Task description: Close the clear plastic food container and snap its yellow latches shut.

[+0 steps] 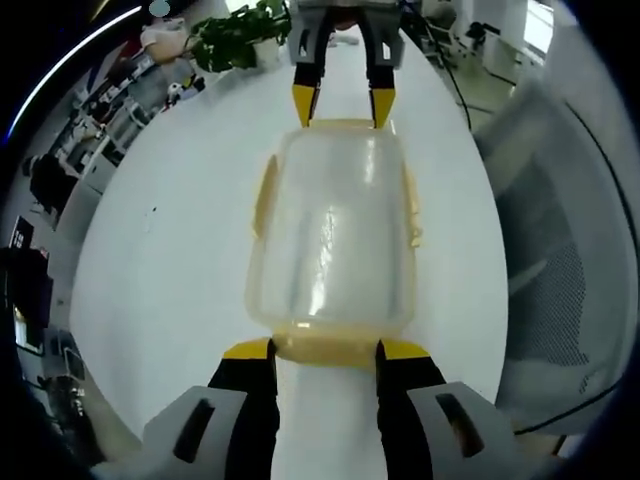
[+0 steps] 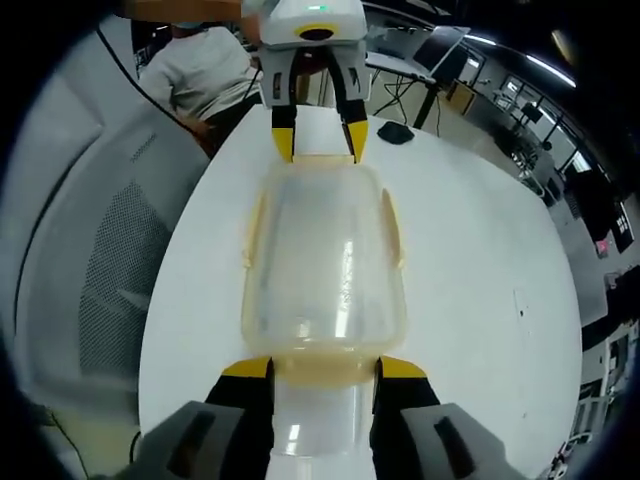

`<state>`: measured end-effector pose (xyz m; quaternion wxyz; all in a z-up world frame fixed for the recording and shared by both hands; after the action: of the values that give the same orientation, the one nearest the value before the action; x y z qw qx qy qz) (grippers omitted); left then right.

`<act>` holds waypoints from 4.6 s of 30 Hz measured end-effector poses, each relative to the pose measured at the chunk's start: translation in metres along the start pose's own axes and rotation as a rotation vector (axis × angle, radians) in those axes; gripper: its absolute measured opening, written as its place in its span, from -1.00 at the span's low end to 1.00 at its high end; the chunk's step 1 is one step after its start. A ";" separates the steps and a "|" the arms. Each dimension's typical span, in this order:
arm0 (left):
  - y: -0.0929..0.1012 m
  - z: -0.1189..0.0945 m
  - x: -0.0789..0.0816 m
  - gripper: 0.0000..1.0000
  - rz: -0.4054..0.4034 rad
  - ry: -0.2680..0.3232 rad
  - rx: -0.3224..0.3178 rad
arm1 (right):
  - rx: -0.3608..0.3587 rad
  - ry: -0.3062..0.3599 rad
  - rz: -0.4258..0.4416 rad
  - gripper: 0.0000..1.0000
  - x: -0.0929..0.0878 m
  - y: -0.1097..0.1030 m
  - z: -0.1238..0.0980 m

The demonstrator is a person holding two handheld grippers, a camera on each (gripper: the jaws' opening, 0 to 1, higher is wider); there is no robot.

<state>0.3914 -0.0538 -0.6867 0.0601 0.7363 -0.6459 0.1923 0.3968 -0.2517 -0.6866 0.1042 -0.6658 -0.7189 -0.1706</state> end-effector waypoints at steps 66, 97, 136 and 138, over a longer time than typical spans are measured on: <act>0.012 0.054 0.102 -0.29 0.000 0.045 -0.053 | 0.053 -0.013 0.067 -0.30 -0.113 -0.003 -0.031; 0.014 0.056 0.101 -0.11 -0.009 0.069 -0.064 | 0.072 0.027 0.156 -0.19 -0.125 -0.002 -0.029; 0.015 0.032 0.108 -0.11 -0.441 0.045 -0.077 | 0.019 0.079 0.609 -0.28 -0.101 0.004 -0.047; 0.014 0.032 0.109 -0.12 -0.470 0.037 -0.069 | 0.003 0.070 0.634 -0.32 -0.102 0.005 -0.046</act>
<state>0.3944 -0.1678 -0.6794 0.1401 0.8603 -0.4618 0.1645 0.4071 -0.3628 -0.6824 0.1778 -0.8503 -0.4716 -0.1515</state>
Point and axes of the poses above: the point that each gripper's makers call its tool centre point, and the gripper's own axes: z roughly forward along the fingers, y roughly to its right, x roughly out of its top, the point moved 4 cm from there along -z, roughly backward along the fingers, and after that the axes turned 3 degrees about -y, right-handed, at the moved point
